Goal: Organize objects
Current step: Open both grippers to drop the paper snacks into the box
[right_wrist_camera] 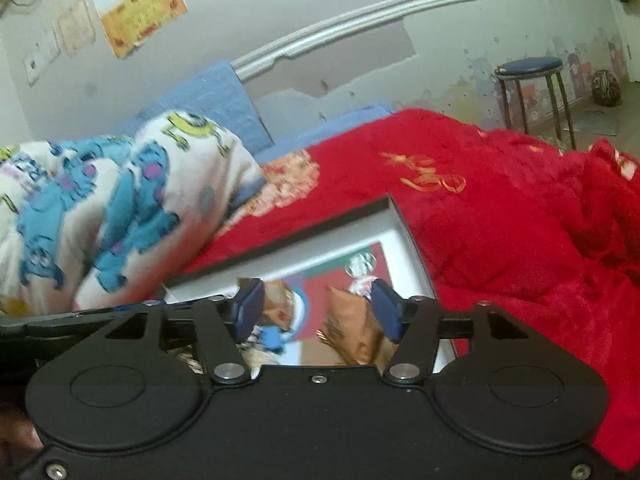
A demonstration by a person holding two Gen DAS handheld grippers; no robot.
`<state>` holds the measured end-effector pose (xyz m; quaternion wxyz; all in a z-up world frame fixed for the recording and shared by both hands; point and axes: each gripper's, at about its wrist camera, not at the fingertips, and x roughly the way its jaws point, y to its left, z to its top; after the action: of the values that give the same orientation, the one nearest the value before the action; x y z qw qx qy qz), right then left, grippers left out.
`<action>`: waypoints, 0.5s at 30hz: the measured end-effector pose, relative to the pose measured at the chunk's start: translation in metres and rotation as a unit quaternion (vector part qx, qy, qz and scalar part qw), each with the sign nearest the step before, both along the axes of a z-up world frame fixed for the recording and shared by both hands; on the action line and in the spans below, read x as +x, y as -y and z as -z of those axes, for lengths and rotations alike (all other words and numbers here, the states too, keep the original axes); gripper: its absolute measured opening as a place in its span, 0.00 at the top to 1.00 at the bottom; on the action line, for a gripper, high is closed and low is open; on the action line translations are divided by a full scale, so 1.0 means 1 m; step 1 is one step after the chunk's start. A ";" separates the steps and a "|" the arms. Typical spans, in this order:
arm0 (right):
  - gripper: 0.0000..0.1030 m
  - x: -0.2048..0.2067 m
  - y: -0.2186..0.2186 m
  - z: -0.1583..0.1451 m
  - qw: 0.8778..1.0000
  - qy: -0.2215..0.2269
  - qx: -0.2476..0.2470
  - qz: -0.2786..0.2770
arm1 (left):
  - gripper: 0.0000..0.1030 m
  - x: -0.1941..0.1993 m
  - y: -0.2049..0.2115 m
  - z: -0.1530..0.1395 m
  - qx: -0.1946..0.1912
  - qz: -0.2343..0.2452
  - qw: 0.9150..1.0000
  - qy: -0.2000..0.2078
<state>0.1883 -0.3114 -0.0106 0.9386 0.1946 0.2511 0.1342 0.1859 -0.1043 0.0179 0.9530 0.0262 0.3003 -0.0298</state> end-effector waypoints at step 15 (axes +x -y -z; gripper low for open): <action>0.00 -0.105 0.019 -0.196 0.992 0.103 -0.072 0.032 | 0.00 -0.094 -0.048 -0.145 -0.050 -0.049 0.995 0.072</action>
<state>0.0835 -0.3300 0.1849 0.9748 0.1201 0.1558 0.1052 0.0917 -0.0559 0.1633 0.9725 -0.0344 0.2302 0.0034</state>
